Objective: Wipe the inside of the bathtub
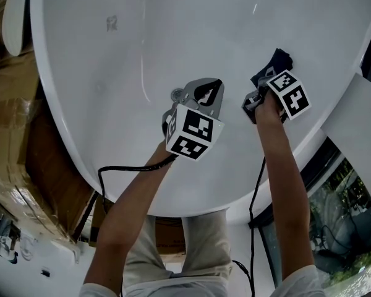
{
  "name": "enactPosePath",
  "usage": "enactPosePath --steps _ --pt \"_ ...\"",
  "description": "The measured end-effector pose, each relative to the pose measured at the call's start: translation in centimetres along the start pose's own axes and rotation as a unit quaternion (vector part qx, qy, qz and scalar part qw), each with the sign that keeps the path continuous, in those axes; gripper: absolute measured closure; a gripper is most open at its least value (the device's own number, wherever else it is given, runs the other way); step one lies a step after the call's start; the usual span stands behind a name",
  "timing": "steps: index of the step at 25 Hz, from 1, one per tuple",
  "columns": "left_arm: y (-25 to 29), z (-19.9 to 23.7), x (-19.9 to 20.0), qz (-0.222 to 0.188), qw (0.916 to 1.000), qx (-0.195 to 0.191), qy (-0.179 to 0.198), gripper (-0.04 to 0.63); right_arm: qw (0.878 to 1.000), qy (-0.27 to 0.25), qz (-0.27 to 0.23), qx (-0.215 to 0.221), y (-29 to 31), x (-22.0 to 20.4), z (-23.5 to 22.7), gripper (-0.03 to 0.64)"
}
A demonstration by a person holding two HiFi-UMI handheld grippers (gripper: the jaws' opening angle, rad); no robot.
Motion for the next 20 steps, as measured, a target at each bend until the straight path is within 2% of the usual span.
enactPosePath --steps 6,11,20 --pt "-0.5 -0.1 0.2 -0.003 1.0000 0.001 0.004 0.595 1.000 -0.012 -0.022 0.004 -2.3 0.4 -0.7 0.557" --pt "-0.8 -0.3 0.5 -0.007 0.9999 0.004 0.009 0.595 0.998 -0.043 -0.045 0.001 -3.8 0.6 -1.0 0.557" --pt "-2.3 -1.6 0.3 -0.014 0.9998 0.009 0.008 0.595 0.996 -0.038 -0.081 0.007 -7.8 0.9 -2.0 0.557"
Point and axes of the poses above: the fingertips, and each gripper's own axes: y forward along the fingers, z to its left, x out of its top, the point moved 4 cm from there along -y, backward along the fingers, and after that the axes turned 2 degrees about -y, right-handed, at the moved point
